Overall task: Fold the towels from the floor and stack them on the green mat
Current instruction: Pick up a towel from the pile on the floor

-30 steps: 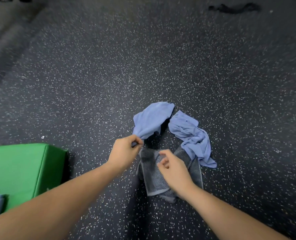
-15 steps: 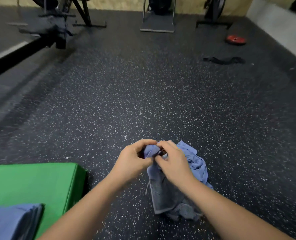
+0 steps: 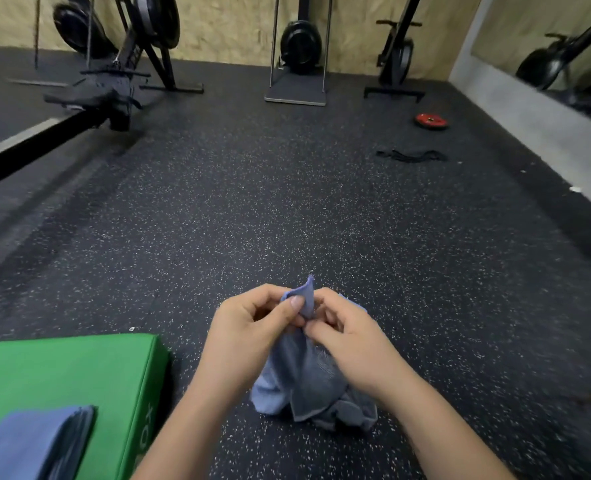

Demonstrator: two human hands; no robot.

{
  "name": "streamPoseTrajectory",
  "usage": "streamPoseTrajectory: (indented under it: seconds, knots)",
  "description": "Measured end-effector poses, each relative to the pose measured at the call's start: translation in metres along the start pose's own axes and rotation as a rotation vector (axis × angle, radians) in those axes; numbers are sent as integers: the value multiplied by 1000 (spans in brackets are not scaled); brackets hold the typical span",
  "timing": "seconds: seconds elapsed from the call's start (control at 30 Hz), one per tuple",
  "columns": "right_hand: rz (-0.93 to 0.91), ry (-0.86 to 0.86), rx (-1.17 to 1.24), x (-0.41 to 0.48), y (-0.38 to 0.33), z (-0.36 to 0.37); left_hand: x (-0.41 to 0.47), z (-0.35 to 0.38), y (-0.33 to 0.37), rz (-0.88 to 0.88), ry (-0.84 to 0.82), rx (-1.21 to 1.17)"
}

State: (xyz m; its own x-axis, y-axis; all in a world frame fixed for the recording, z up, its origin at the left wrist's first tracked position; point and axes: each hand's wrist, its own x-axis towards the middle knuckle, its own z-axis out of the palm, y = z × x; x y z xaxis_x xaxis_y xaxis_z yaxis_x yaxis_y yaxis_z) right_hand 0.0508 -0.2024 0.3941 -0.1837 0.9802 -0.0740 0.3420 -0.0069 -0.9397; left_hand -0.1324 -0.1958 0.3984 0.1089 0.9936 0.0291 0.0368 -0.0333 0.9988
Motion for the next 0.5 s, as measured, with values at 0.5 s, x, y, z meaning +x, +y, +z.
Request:
streamPoseTrajectory:
  seconds: [0.5]
  knots:
    - [44,151,-318,-83,-27,-13,-55,8,5,62,-101,39]
